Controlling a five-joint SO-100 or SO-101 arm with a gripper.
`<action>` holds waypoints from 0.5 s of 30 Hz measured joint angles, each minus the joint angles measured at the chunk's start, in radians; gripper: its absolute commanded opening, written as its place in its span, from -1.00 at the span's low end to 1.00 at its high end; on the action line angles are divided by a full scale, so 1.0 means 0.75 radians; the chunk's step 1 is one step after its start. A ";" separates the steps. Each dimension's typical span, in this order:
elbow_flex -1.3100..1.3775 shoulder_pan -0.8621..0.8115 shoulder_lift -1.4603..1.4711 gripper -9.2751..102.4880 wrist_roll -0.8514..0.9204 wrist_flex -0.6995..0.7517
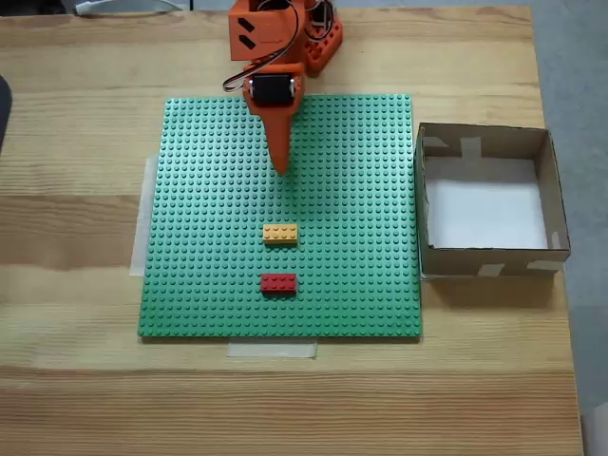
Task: Pick the yellow lego block and put it in the box.
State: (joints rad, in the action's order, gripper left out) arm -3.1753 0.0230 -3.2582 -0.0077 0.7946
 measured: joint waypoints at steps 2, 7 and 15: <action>0.000 0.002 0.000 -0.85 0.004 0.000; 0.000 0.016 0.000 -0.85 0.006 0.000; 0.000 0.008 0.000 -0.85 0.006 0.000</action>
State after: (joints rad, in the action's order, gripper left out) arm -3.1753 0.0291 -3.2582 -0.0031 0.7946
